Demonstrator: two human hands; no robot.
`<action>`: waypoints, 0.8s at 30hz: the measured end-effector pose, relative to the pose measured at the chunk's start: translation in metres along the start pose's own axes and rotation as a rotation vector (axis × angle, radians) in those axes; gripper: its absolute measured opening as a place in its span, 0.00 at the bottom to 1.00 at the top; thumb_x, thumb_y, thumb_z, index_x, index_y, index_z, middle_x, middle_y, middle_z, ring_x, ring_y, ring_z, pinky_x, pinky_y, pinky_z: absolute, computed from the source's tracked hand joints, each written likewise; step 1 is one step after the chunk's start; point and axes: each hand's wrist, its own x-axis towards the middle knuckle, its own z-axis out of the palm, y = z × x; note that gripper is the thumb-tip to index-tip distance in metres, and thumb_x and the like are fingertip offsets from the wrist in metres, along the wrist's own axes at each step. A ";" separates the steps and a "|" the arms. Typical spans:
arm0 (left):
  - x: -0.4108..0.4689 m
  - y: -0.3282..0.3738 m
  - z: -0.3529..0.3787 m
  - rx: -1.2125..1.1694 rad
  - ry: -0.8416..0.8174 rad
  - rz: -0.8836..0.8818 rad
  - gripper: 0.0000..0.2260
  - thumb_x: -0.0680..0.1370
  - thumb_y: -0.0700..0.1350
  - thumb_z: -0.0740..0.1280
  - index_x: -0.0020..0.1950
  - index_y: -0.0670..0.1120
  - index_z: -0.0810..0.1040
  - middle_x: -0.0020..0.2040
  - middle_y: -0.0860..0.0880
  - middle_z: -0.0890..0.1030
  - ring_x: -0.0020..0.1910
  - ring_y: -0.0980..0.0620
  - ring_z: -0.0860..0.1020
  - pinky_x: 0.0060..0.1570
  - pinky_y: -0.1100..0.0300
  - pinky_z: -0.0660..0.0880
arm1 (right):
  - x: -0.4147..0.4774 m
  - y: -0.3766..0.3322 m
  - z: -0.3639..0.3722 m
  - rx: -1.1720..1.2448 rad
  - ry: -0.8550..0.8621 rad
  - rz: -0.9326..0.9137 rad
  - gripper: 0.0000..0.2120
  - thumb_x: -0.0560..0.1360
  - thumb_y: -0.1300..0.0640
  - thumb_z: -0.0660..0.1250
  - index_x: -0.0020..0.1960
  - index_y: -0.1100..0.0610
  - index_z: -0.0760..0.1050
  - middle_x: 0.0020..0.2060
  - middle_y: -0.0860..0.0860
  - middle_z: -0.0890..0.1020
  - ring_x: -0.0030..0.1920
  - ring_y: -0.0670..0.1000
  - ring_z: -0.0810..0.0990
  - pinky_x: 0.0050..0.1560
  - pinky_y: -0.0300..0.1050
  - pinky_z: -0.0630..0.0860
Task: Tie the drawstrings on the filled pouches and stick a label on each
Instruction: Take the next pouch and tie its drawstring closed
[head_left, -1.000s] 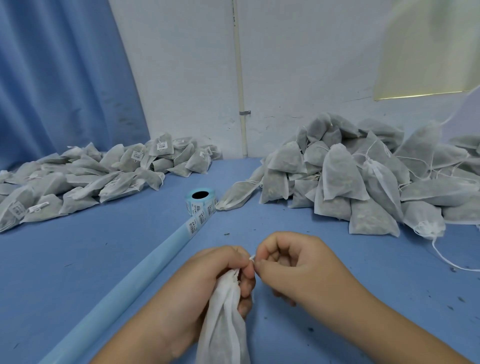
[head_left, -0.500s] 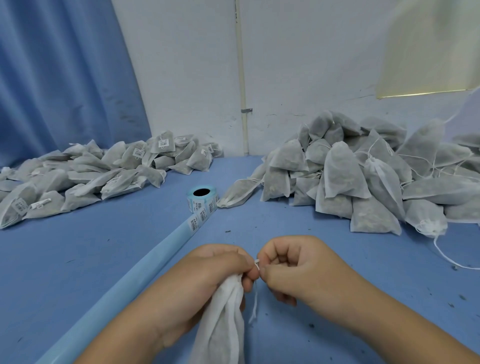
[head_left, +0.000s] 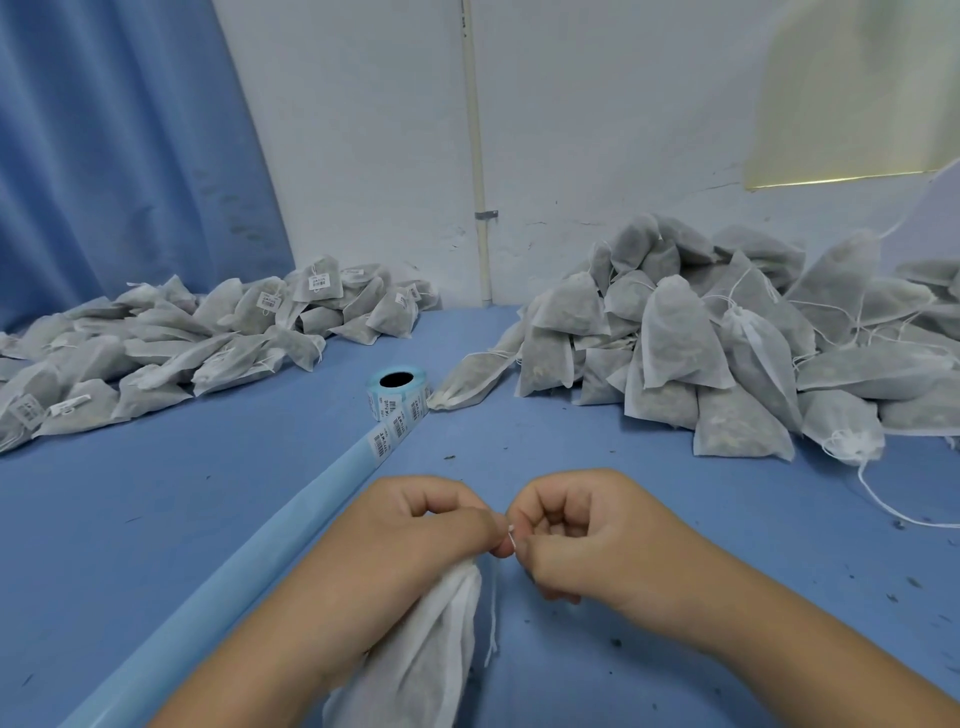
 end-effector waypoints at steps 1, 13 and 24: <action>0.000 0.000 0.000 0.005 0.016 0.013 0.07 0.63 0.51 0.69 0.32 0.48 0.84 0.30 0.55 0.78 0.26 0.62 0.72 0.35 0.61 0.65 | 0.001 0.000 0.000 0.002 0.000 0.002 0.05 0.64 0.57 0.65 0.34 0.49 0.79 0.23 0.45 0.74 0.26 0.44 0.71 0.34 0.43 0.68; 0.006 -0.008 0.000 0.215 0.257 0.313 0.07 0.67 0.45 0.76 0.30 0.50 0.82 0.37 0.56 0.76 0.26 0.58 0.68 0.30 0.71 0.65 | 0.000 0.001 0.002 -0.042 0.031 -0.037 0.05 0.65 0.59 0.65 0.33 0.50 0.77 0.26 0.48 0.72 0.30 0.48 0.67 0.34 0.44 0.67; 0.007 -0.009 -0.001 -0.142 0.134 -0.004 0.09 0.65 0.52 0.70 0.36 0.46 0.83 0.33 0.49 0.73 0.33 0.50 0.69 0.34 0.59 0.65 | 0.001 -0.001 0.008 0.012 0.251 -0.088 0.05 0.70 0.56 0.74 0.37 0.49 0.79 0.24 0.43 0.75 0.29 0.47 0.73 0.27 0.36 0.68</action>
